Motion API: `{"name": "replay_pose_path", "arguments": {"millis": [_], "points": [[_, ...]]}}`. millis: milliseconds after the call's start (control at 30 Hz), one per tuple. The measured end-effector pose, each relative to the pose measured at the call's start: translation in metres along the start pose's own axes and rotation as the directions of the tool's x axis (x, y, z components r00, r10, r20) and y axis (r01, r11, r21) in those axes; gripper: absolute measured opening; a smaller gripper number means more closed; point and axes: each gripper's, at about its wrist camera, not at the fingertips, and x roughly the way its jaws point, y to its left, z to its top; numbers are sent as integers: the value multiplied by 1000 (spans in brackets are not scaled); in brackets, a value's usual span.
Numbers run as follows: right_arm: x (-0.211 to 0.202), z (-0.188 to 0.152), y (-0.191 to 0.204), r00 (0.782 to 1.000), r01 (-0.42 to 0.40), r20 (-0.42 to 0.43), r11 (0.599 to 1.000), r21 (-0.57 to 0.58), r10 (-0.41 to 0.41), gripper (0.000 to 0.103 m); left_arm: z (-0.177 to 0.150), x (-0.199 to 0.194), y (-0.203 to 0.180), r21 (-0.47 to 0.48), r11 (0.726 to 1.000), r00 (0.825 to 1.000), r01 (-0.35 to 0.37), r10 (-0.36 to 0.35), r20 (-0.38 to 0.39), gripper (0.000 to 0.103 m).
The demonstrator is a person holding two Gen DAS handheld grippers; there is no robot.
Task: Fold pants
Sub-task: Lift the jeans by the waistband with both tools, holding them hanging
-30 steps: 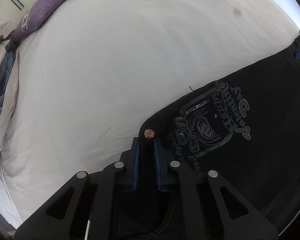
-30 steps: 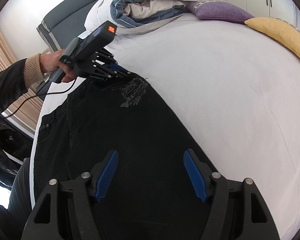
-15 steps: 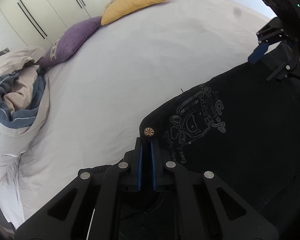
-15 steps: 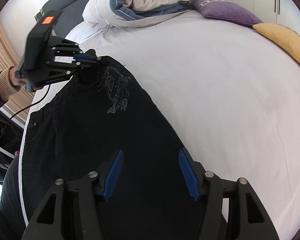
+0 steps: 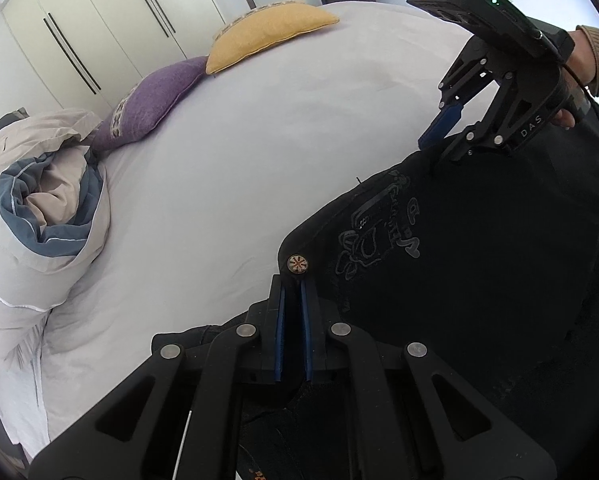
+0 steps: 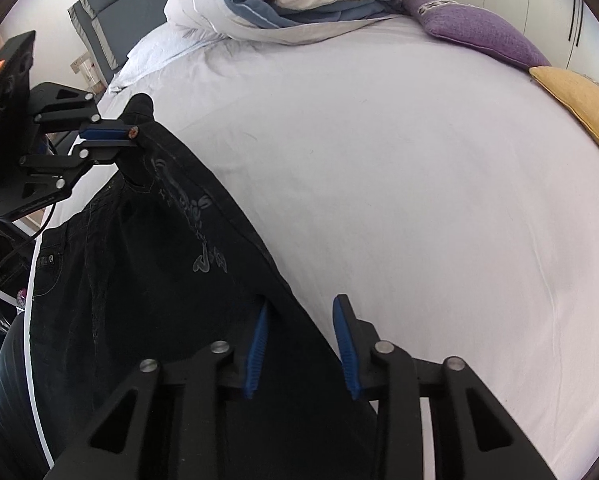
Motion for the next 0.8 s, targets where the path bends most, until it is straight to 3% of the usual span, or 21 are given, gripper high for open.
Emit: {"name": "replay_pose_path", "arguments": {"millis": [267, 333, 367, 633, 800], "points": [[3, 11, 9, 1000, -5, -3, 1000, -14, 5, 34, -2, -7, 2, -3, 1000, 1000, 6, -6, 6, 6], [5, 13, 14, 1000, -18, -22, 999, -35, 17, 12, 0, -7, 3, -4, 1000, 1000, 6, -6, 6, 6], [4, 13, 18, 1000, -12, -20, 999, -46, 11, 9, 0, -7, 2, -3, 1000, 1000, 3, -3, 7, 6], [-12, 6, 47, 1000, 16, 18, 994, -106, -14, 5, -3, -25, 3, -29, 1000, 1000, 6, -5, 30, 6], [-20, -4, 86, 999, 34, 16, 979, -201, -31, 5, -9, -48, -6, -24, 1000, 998, 19, -17, 53, 6]]}}
